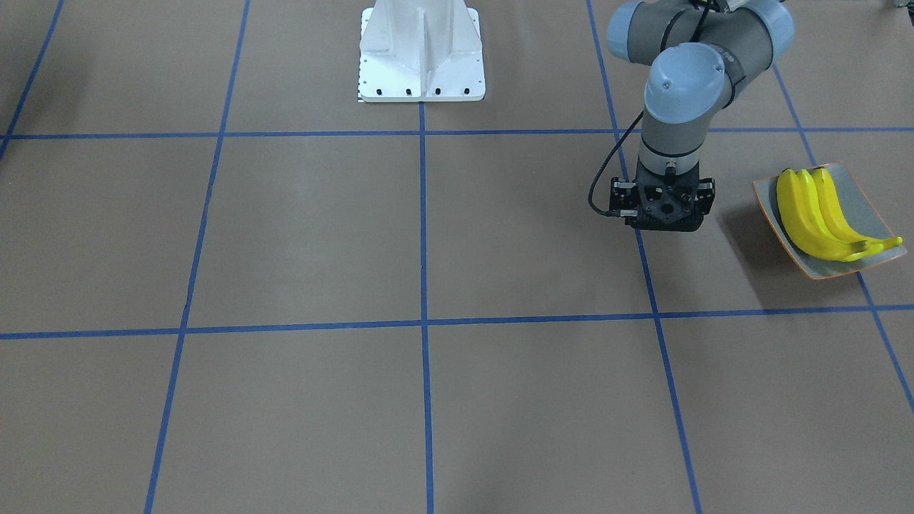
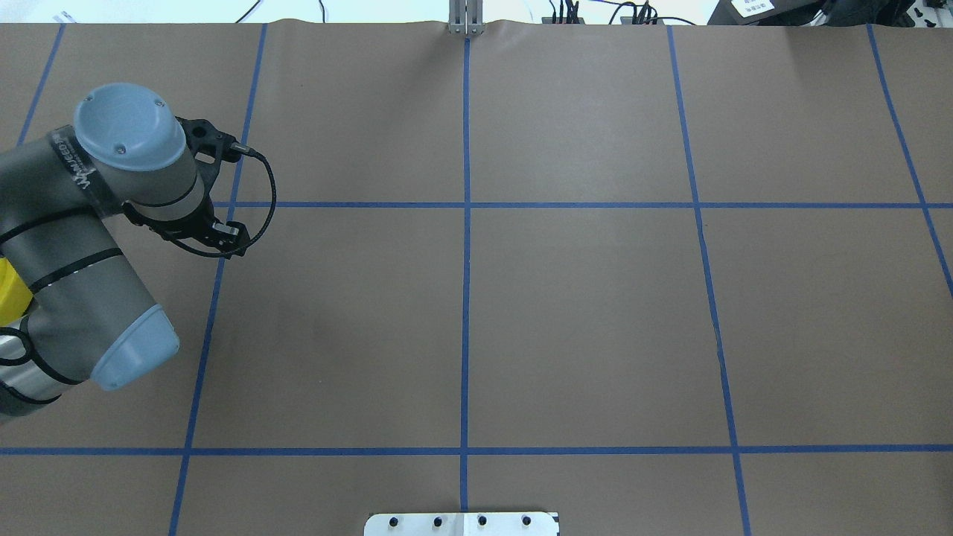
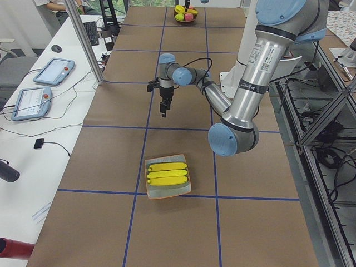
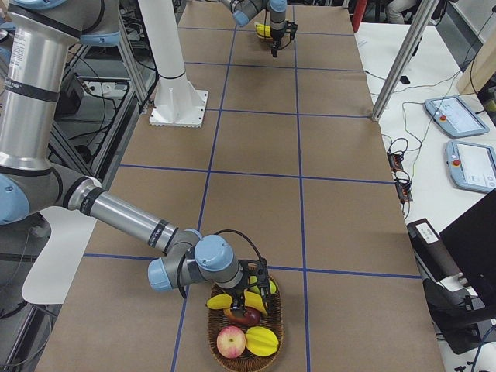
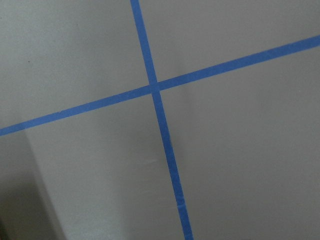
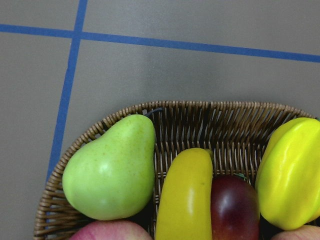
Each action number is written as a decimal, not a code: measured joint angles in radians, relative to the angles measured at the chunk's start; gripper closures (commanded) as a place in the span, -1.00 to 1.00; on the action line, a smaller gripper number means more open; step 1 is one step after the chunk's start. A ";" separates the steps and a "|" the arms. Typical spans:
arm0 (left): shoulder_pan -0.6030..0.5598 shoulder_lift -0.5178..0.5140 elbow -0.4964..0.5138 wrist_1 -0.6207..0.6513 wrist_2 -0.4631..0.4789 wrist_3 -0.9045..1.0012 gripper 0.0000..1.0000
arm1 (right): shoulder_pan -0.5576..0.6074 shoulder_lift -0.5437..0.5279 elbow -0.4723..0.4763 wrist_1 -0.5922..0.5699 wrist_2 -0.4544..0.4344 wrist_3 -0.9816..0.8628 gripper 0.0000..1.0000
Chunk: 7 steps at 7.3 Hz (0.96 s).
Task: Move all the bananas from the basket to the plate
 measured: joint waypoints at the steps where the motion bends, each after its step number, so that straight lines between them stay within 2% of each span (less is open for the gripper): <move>1: 0.000 0.000 0.001 -0.002 0.000 -0.001 -0.78 | 0.000 0.003 -0.008 0.000 0.002 0.004 -0.97; 3: 0.000 0.001 0.001 -0.003 0.000 -0.001 -0.78 | 0.001 0.009 -0.027 0.000 0.006 0.012 -0.79; 4: 0.000 0.001 0.001 -0.003 0.000 -0.001 -0.78 | 0.000 0.010 -0.037 0.000 0.008 0.015 -0.44; 6: 0.000 0.001 0.001 -0.003 0.000 -0.001 -0.78 | -0.001 0.010 -0.045 0.000 0.013 0.017 0.99; 7: 0.000 0.002 0.001 -0.003 0.000 -0.001 -0.78 | -0.001 0.010 -0.047 0.000 0.018 0.017 1.00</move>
